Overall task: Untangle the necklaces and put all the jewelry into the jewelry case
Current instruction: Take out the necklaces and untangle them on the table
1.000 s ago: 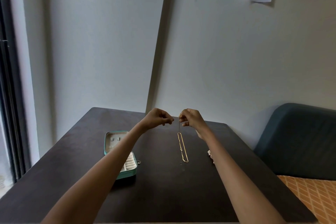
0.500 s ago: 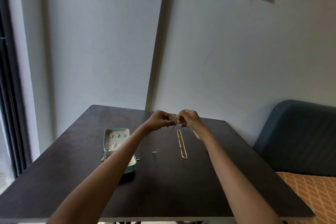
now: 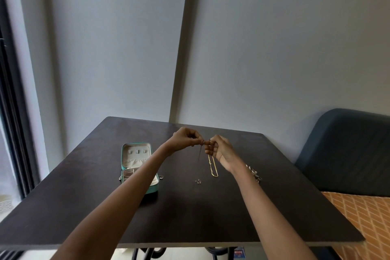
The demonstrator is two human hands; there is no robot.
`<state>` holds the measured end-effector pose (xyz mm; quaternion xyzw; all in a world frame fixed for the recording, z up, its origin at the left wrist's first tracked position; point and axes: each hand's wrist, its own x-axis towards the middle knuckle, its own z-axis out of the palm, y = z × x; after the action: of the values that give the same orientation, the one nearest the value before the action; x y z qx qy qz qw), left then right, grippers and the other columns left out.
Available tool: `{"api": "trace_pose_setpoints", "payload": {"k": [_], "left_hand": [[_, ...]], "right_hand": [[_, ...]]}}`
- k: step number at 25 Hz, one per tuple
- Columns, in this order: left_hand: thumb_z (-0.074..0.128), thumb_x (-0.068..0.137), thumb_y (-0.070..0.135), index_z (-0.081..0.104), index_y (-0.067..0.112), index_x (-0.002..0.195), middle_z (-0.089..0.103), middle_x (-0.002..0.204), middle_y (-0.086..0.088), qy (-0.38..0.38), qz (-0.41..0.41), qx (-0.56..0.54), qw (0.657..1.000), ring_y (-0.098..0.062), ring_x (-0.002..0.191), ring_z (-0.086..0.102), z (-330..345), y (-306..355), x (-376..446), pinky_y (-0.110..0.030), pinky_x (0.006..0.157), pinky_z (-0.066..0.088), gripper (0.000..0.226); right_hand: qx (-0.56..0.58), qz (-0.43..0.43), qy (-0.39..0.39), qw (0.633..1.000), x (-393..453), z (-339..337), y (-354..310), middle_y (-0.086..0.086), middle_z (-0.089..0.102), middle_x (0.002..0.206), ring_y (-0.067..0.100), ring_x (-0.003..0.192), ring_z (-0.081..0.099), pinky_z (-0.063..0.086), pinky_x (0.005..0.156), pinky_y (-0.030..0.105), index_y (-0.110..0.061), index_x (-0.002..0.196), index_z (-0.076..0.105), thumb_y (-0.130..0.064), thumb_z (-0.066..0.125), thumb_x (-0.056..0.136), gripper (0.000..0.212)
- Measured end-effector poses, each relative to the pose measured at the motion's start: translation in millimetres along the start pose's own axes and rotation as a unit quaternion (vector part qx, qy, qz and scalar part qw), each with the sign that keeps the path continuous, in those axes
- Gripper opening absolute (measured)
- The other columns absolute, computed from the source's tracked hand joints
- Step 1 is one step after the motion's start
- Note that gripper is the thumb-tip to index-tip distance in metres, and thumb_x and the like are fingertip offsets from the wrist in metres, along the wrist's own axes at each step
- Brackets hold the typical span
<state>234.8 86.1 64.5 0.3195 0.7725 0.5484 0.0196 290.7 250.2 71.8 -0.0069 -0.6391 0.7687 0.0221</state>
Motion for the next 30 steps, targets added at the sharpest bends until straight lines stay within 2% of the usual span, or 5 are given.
{"api": "trace_pose_setpoints", "payload": {"k": [8, 12, 19, 26, 30], "left_hand": [[0.066, 0.085, 0.011, 0.069, 0.005, 0.086, 0.07, 0.085, -0.009, 0.006, -0.021, -0.007, 1.0, -0.008, 0.077, 0.063, 8.7, -12.3, -2.4, -0.019, 0.067, 0.048, 0.007], [0.065, 0.086, 0.008, 0.068, -0.003, 0.09, 0.069, 0.081, -0.005, 0.007, -0.031, -0.007, 0.999, -0.002, 0.072, 0.063, 12.2, -16.9, -4.1, -0.016, 0.064, 0.047, 0.012], [0.064, 0.087, 0.013, 0.068, 0.006, 0.084, 0.072, 0.085, -0.006, 0.004, -0.046, 0.001, 0.999, -0.008, 0.079, 0.065, 13.0, -21.0, -9.2, -0.017, 0.065, 0.047, 0.008], [0.063, 0.087, 0.015, 0.067, 0.009, 0.082, 0.071, 0.084, -0.005, 0.023, -0.055, 0.009, 0.998, -0.01, 0.08, 0.064, 8.7, -24.7, -14.8, -0.021, 0.069, 0.047, 0.008], [0.07, 0.08, 0.04, 0.072, 0.027, 0.077, 0.071, 0.079, 0.004, 0.041, -0.054, 0.019, 0.998, -0.007, 0.076, 0.06, 16.2, -30.7, -15.0, -0.028, 0.075, 0.046, 0.014]], "right_hand": [[0.035, 0.032, -0.027, 0.998, 2.2, -10.0, 16.3, 0.011, 0.061, 0.08, 0.014, 0.062, 0.06, 0.054, 0.059, 0.023, -0.004, 0.093, 0.058, -0.003, 0.048, 0.093, 0.01], [-0.029, 0.023, -0.048, 0.998, 1.6, -13.4, 21.6, 0.01, 0.063, 0.082, 0.008, 0.061, 0.06, 0.054, 0.061, 0.019, -0.002, 0.093, 0.061, 0.001, 0.06, 0.088, 0.007], [-0.158, -0.003, -0.036, 0.987, 2.7, -16.1, 18.5, 0.007, 0.061, 0.074, 0.011, 0.063, 0.058, 0.054, 0.061, 0.019, -0.002, 0.086, 0.065, -0.006, 0.063, 0.088, 0.005], [-0.164, -0.027, -0.034, 0.986, 6.0, -22.9, 10.1, 0.005, 0.061, 0.076, 0.01, 0.065, 0.055, 0.051, 0.061, 0.018, -0.004, 0.089, 0.065, -0.008, 0.058, 0.091, 0.008], [-0.182, -0.025, -0.052, 0.982, 6.1, -23.8, 12.9, 0.003, 0.061, 0.075, 0.009, 0.066, 0.056, 0.051, 0.064, 0.017, -0.007, 0.089, 0.066, -0.009, 0.061, 0.09, 0.006]]}}
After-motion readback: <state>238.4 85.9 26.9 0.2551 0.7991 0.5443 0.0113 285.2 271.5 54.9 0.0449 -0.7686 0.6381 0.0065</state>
